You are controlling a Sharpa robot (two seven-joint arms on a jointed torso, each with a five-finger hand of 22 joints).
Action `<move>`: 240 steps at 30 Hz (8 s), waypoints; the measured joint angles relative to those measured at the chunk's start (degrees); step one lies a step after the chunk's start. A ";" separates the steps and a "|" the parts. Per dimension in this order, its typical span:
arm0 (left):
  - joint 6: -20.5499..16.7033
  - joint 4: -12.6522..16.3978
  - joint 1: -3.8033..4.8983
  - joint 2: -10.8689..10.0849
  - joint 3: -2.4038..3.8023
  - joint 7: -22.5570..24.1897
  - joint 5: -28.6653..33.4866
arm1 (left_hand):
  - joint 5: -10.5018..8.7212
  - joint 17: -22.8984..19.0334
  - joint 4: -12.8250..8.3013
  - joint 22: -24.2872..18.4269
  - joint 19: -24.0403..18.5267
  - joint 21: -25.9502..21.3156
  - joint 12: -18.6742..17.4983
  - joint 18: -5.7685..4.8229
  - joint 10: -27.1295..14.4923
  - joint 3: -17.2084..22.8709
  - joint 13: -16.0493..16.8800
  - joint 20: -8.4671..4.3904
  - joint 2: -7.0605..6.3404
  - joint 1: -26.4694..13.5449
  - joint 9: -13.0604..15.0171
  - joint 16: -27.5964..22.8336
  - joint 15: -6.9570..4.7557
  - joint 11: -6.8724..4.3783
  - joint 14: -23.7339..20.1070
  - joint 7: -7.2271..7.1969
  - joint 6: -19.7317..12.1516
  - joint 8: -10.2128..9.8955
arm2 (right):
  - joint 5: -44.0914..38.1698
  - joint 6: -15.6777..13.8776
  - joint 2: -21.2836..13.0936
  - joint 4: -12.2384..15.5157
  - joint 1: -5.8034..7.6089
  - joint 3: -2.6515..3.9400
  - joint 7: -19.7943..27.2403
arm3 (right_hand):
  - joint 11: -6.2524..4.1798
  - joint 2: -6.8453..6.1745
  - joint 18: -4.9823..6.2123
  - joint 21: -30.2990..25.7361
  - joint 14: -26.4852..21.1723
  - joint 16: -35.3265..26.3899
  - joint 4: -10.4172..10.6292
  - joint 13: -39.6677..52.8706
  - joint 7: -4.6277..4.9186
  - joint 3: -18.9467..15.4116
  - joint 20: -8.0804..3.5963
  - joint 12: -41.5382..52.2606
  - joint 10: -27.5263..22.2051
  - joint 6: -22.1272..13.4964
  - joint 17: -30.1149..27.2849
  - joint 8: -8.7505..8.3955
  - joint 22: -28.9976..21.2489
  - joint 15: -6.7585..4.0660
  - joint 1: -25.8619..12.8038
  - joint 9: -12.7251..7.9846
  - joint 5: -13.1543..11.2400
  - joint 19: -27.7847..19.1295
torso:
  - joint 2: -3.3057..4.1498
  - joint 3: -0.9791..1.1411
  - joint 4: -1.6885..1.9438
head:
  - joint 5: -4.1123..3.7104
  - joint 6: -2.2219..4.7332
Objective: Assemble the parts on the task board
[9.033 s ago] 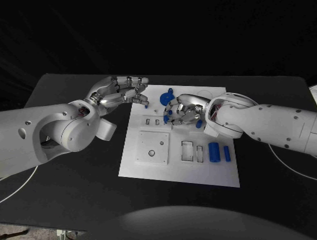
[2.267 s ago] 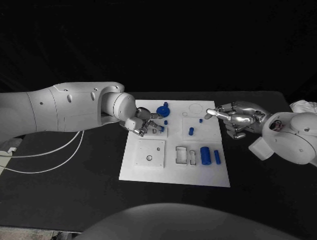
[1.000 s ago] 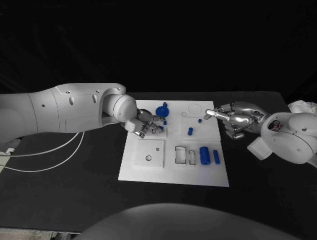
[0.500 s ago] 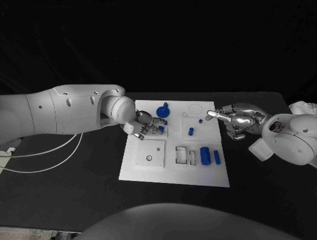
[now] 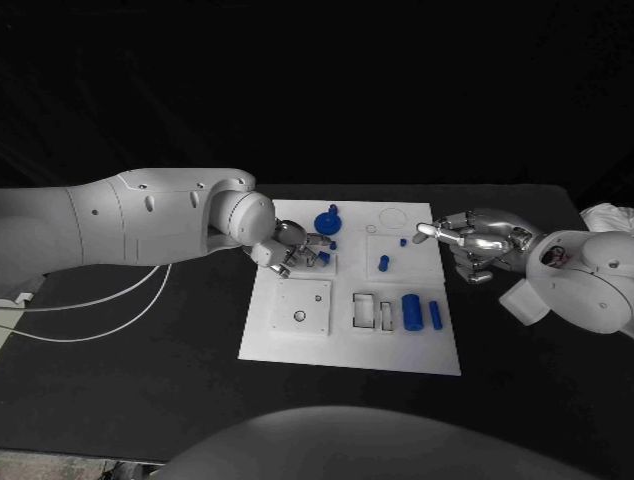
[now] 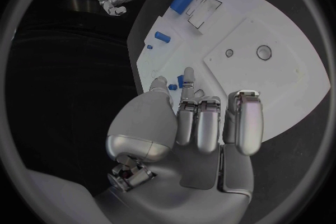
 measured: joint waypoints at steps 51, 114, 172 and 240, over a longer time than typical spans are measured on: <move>3.04 -3.49 -0.54 2.24 0.00 -0.01 -3.77 | -0.67 0.03 0.15 0.03 -0.21 -0.23 0.02 0.00 0.07 0.49 0.05 -0.20 -0.03 -0.49 2.80 0.00 -0.34 -0.48 -0.08 -0.32 0.33 1.78 | 0.05 0.77 0.50 -0.86 -0.81 0.00 -0.03 | 0.08 -0.55 0.00 -0.27 0.09 0.00 -0.32 0.10 0.00 0.32 -0.20 0.31 0.08 0.00 -0.02 0.00 -0.03 0.09 0.81 -0.05 0.00 -0.20 | -0.07 0.04 0.03 | -0.78 0.00; 7.60 -6.64 -1.12 4.51 0.00 -0.03 -11.54 | -2.49 0.00 -0.09 0.01 -0.21 -1.04 -0.12 0.00 -0.12 1.83 0.01 -1.02 -0.37 -0.84 12.28 0.00 -0.78 -1.11 -0.04 -1.13 -2.56 6.13 | 0.14 1.67 0.87 -1.66 -1.87 0.00 -0.14 | 0.61 -0.41 0.00 -0.27 0.10 0.00 -0.32 0.29 0.21 0.32 -0.20 0.33 -0.25 0.20 -0.01 0.00 -0.01 0.28 0.95 -0.04 -0.01 -0.19 | -0.13 0.04 0.13 | -0.08 0.00; 9.13 -7.55 -1.13 5.41 0.10 -0.03 -12.39 | 0.42 0.01 -0.65 0.00 -0.21 -1.56 0.00 0.00 0.04 3.97 0.05 -1.44 -0.65 -0.78 18.75 0.00 -1.55 -1.70 -0.10 -1.56 -3.16 8.50 | 1.35 2.54 1.15 -2.49 -2.77 0.00 -0.53 | 0.89 -0.17 0.00 -0.51 0.16 0.00 -0.48 0.43 0.41 0.48 0.01 0.30 -0.58 0.41 0.02 0.00 -0.04 0.36 1.66 -0.04 0.00 -0.40 | -0.15 0.07 0.07 | 0.42 0.00; 8.37 -4.31 -1.10 4.63 0.19 -0.01 -19.44 | 7.96 0.03 -8.88 0.00 -0.21 -2.22 -0.45 0.00 -0.04 39.07 -0.12 -2.66 -13.53 -7.42 34.03 0.00 -3.07 -3.24 -0.20 -2.15 -3.52 10.21 | 1.65 2.93 0.95 -2.92 -3.38 -0.01 -0.56 | 1.33 0.36 0.89 -1.52 -0.11 0.00 -0.79 1.24 0.25 1.12 0.00 0.30 -1.19 0.98 -0.02 0.00 -0.03 0.69 2.64 -0.10 0.69 -1.64 | -0.24 0.01 0.26 | 0.52 0.00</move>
